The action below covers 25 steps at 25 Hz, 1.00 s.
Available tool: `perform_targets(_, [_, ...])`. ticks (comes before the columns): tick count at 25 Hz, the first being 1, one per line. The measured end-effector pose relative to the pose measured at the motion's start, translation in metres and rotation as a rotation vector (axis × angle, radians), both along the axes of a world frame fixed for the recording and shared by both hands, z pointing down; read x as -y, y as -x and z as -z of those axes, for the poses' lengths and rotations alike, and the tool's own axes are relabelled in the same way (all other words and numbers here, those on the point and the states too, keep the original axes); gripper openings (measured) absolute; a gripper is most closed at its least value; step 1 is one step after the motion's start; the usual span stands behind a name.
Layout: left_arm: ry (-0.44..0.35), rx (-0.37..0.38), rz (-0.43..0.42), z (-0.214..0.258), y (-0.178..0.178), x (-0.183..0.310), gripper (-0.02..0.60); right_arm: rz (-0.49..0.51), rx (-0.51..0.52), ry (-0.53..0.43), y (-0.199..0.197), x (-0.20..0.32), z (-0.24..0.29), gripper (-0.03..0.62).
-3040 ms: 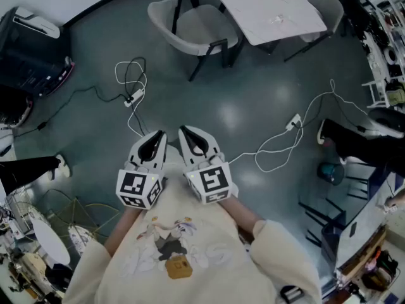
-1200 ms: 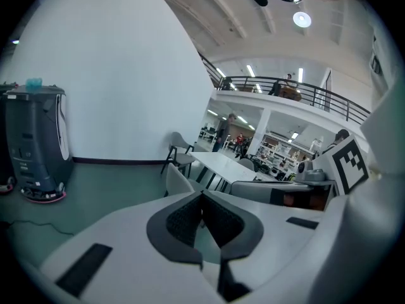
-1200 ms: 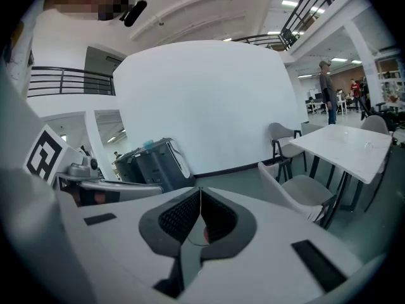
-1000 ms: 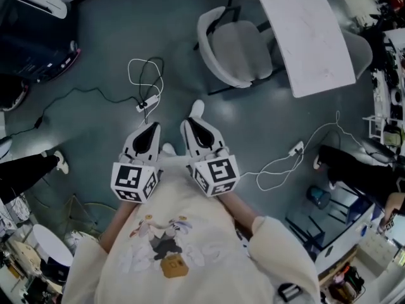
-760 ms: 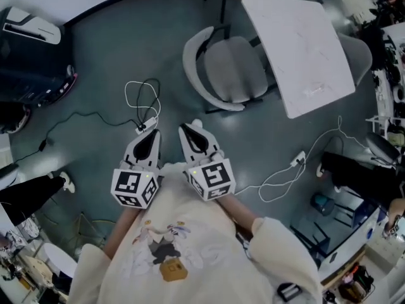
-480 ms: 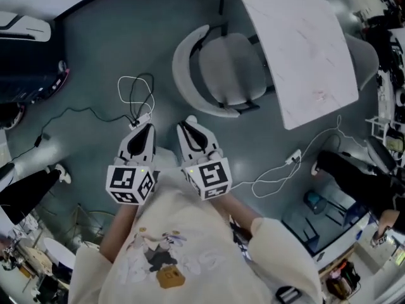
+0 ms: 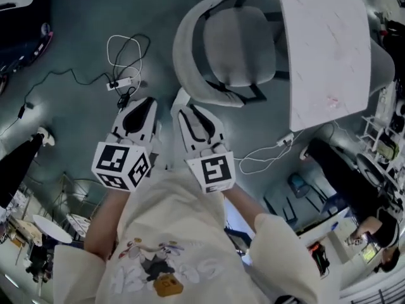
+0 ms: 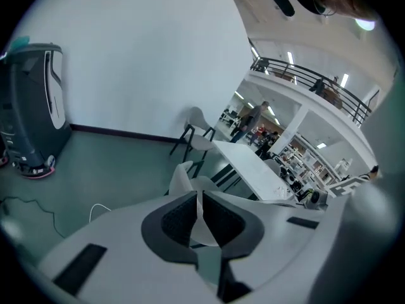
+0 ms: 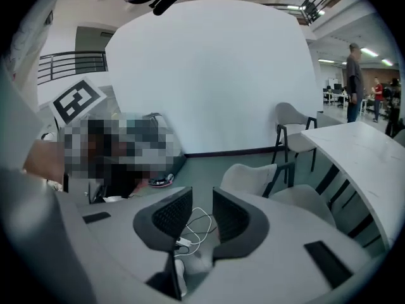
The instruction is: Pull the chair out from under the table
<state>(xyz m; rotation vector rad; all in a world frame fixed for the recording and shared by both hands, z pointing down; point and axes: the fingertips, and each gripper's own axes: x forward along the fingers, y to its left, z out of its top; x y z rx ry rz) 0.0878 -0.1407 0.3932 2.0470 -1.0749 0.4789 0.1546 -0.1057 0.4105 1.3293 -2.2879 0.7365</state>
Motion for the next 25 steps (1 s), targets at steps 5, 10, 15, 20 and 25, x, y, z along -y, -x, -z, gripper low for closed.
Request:
perform_targets(5, [0.031, 0.004, 0.040, -0.037, -0.001, 0.018, 0.017, 0.017, -0.028, 0.017, -0.003, 0.014, -0.035, 0.098])
perform_targets(10, [0.071, -0.001, 0.089, -0.068, -0.006, 0.022, 0.037, 0.037, -0.070, 0.037, -0.013, 0.025, -0.072, 0.130])
perform_targets(15, [0.083, 0.031, 0.133, -0.090, 0.008, 0.014, 0.037, 0.044, -0.076, 0.084, -0.010, 0.038, -0.106, 0.154])
perform_targets(20, [0.084, 0.029, 0.151, -0.102, 0.013, 0.002, 0.035, 0.051, -0.095, 0.097, -0.002, 0.048, -0.123, 0.163])
perform_targets(25, [0.066, 0.030, 0.165, -0.102, 0.013, -0.002, 0.011, 0.017, -0.160, 0.119, -0.002, 0.058, -0.139, 0.161])
